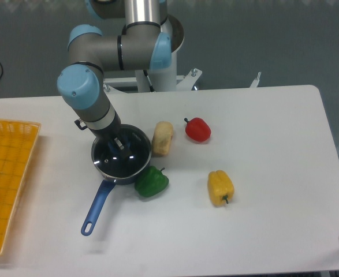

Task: Open the lid
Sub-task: 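Lift the glass lid off the saucepan and carry it toward the red pepper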

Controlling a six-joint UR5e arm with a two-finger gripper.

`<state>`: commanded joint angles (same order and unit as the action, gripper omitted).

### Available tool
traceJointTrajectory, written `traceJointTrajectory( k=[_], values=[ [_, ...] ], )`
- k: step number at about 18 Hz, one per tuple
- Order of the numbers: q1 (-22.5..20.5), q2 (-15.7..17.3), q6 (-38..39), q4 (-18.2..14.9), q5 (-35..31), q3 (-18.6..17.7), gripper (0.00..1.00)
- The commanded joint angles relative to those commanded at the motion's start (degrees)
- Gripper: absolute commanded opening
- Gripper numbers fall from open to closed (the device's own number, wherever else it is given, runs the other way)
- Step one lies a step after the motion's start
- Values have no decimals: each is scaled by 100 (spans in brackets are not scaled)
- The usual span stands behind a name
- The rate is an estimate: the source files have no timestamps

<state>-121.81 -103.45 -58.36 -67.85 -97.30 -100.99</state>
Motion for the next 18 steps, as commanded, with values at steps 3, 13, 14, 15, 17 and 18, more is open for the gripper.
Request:
traceJointTrajectory(
  k=[3, 13, 14, 15, 17, 18],
  values=[
    [-88, 9, 0, -44, -9, 71, 56],
    [-571, 35, -325, -254, 9, 448, 56],
    [-641, 35, -343, -316, 9, 492, 56],
    [-694, 44, -378, -351, 9, 519, 56],
    [-765, 44, -413, -360, 26, 641, 56],
    [-791, 35, -413, -378, 35, 703, 56]
  ],
)
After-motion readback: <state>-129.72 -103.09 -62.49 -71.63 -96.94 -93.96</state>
